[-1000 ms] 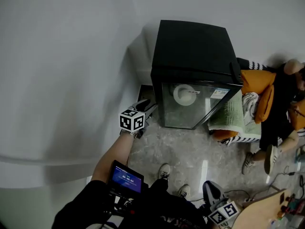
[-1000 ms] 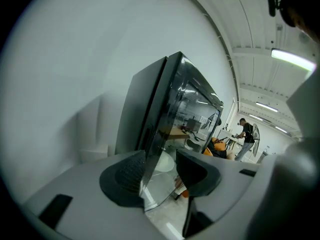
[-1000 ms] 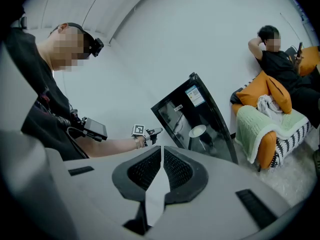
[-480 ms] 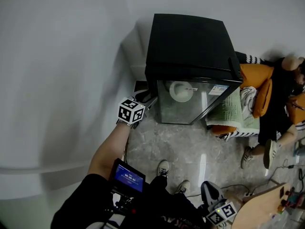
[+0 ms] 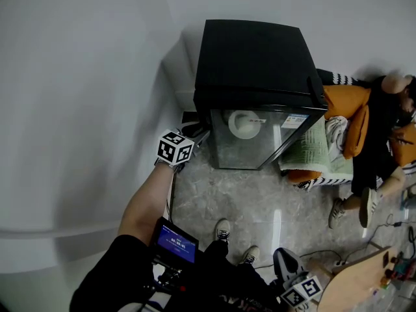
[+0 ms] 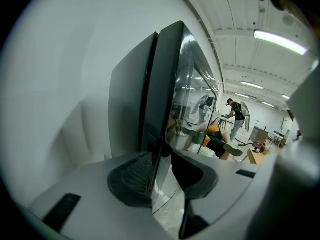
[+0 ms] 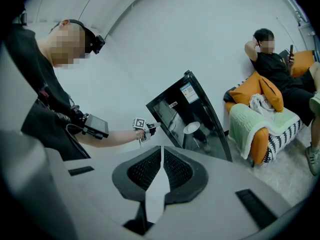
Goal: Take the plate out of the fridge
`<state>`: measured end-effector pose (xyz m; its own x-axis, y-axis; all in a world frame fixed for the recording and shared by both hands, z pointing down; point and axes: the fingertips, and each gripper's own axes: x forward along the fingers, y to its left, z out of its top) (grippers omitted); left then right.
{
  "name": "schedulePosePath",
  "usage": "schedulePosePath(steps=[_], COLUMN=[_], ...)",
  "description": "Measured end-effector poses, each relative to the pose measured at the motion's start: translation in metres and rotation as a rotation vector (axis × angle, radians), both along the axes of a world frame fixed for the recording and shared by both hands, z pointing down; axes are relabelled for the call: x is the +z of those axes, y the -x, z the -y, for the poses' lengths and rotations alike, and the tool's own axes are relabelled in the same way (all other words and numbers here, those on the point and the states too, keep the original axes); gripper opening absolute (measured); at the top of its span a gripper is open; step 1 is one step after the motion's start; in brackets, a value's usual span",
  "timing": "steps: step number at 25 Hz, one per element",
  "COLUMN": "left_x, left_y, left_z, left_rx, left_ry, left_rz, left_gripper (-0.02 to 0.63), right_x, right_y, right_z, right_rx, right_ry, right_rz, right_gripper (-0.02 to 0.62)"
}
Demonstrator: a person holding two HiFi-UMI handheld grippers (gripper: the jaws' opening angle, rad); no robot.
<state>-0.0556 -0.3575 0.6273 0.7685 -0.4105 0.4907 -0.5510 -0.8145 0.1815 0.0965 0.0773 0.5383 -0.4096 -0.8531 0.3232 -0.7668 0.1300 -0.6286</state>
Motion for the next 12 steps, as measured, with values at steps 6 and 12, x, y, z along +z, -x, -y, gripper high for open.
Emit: schedulePosePath(steps=[6,12], left_x=[0.002,0.004], left_y=[-0.001,-0.001], left_z=[0.000,-0.001], left_rx=[0.073,0.106], left_ry=[-0.057,-0.052], left_rz=[0.062,0.097], left_gripper=[0.108,0.100], right_x=[0.003,0.004], right_y=[0.001,0.006], right_z=[0.000,0.013], right_rx=[0.013,-0.017], right_ry=[0.004,-0.003], right_rz=[-0.001,-0.017], right_gripper=[0.005,0.005])
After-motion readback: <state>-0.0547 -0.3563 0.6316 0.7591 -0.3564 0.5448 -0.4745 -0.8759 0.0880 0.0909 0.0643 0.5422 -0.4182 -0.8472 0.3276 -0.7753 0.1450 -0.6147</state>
